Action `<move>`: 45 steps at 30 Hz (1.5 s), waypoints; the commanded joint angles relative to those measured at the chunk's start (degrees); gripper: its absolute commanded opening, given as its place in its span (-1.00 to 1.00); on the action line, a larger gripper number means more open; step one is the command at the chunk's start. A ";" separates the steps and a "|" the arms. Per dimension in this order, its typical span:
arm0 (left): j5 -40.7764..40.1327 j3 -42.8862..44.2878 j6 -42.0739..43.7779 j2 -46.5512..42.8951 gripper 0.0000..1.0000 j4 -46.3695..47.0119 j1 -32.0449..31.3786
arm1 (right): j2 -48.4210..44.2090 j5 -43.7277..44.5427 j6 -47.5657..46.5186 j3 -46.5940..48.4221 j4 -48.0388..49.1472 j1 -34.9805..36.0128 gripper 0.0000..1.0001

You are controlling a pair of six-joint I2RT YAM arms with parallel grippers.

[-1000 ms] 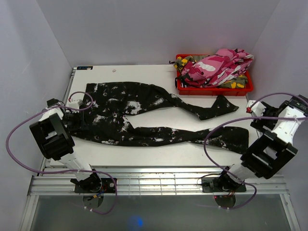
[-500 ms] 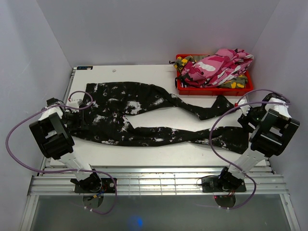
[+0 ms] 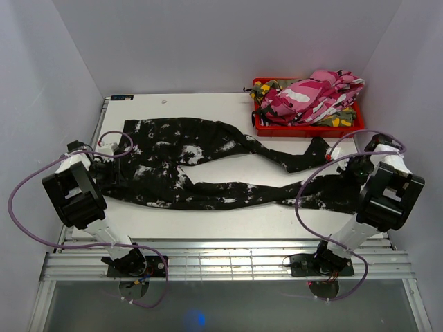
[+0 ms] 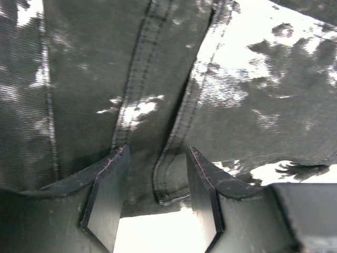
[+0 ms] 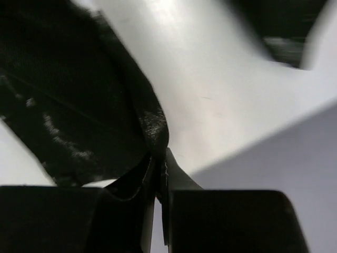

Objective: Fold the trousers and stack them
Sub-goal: Flatten the trousers out

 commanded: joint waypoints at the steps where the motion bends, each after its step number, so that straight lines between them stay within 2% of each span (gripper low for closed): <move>1: -0.04 1.58 -0.88 -0.05 0.13 0.64 0.37 | -8.05 -7.97 0.40 11.97 2.51 -0.59 -0.85; 4: -0.21 2.89 -2.20 0.83 0.11 0.64 0.46 | -14.29 -14.83 2.94 14.57 5.66 -1.55 -0.85; 7: -0.21 3.86 -2.73 1.18 0.10 0.56 0.46 | -23.95 -21.24 -2.38 7.13 11.20 -3.84 -0.85; 8: -0.21 3.95 -2.73 1.18 0.09 0.38 0.54 | -26.93 -23.09 -5.54 -0.91 14.00 -6.63 -0.85; 10: -0.30 4.22 -2.55 1.18 0.09 0.47 0.81 | -35.20 -27.75 -19.15 -10.26 16.22 -10.24 -0.85; 11: -0.30 4.13 -2.38 1.18 0.09 0.47 1.16 | -37.48 -29.24 -24.33 -18.92 16.92 -15.39 -0.85; 12: -0.30 4.04 -2.20 1.18 0.09 0.47 1.33 | -40.12 -31.69 -29.69 -22.40 17.02 -18.32 -0.84; 13: -0.30 3.96 -1.85 1.18 0.09 0.47 1.60 | -40.75 -32.15 -38.97 -25.39 16.76 -20.87 -0.84; 15: -0.22 3.69 -1.32 1.18 0.09 0.21 2.56 | -39.98 -33.82 -47.02 -30.93 16.75 -28.86 -0.76; 16: -0.30 3.60 -0.97 1.27 0.09 0.03 2.91 | -39.10 -34.79 -54.80 -31.83 16.67 -31.50 -0.68; 17: -0.30 3.52 -0.10 1.27 0.10 -0.23 3.70 | -37.87 -35.84 -58.45 -32.28 16.67 -36.66 -0.49; 19: -0.13 3.69 0.70 1.10 0.10 -1.02 4.67 | -33.31 -38.22 -67.57 -30.36 13.88 -41.00 -0.44; 20: 0.05 3.78 1.57 1.10 0.11 -1.37 5.55 | -31.72 -38.57 -67.88 -28.69 12.72 -43.54 -0.17; 21: 0.05 4.04 2.19 1.10 0.13 -2.16 6.08 | -29.36 -38.05 -67.37 -24.93 12.10 -44.00 -0.01; 22: 0.14 4.13 2.72 1.10 0.16 -2.69 6.26 | -28.29 -38.48 -67.27 -23.16 10.53 -44.62 0.06; 26: -0.74 3.69 5.35 0.57 0.30 -3.84 7.31 | -24.77 -39.19 -66.66 -14.45 3.69 -46.64 0.62; 30: -2.93 1.15 7.12 -1.45 0.37 -2.97 7.31 | -24.06 -40.15 -66.13 -10.23 -1.25 -46.73 0.92; 31: -3.37 -0.08 7.29 -2.24 0.37 -2.61 7.40 | -24.15 -40.16 -66.22 -9.87 -2.05 -46.73 0.96; 35: -4.78 -2.63 6.77 -2.60 0.37 0.29 7.40 | -24.94 -39.02 -63.59 -9.51 -3.99 -45.07 0.90; 38: -4.52 -3.08 5.89 -1.11 0.30 1.44 7.31 | -25.99 -36.74 -53.86 -9.78 -2.50 -41.12 0.91; 39: -4.52 -3.16 5.71 -0.58 0.23 1.44 7.31 | -26.34 -34.12 -50.08 -9.95 -0.14 -39.37 0.91; 40: -5.30 -3.25 5.54 -0.23 0.07 1.61 7.31 | -26.61 -32.87 -40.91 -10.04 1.62 -35.61 0.91; 43: -9.07 -4.92 5.62 -0.92 -0.24 3.28 7.40 | -26.52 -26.81 -26.64 -8.64 3.83 -28.05 0.93; 44: -10.22 -6.31 6.15 -2.32 -0.44 4.59 7.57 | -25.91 -24.19 -24.23 -8.03 3.05 -26.71 0.93; 45: -11.36 -7.02 6.50 -3.03 -0.55 5.03 7.84 | -25.56 -22.77 -21.94 -7.41 2.35 -25.13 0.93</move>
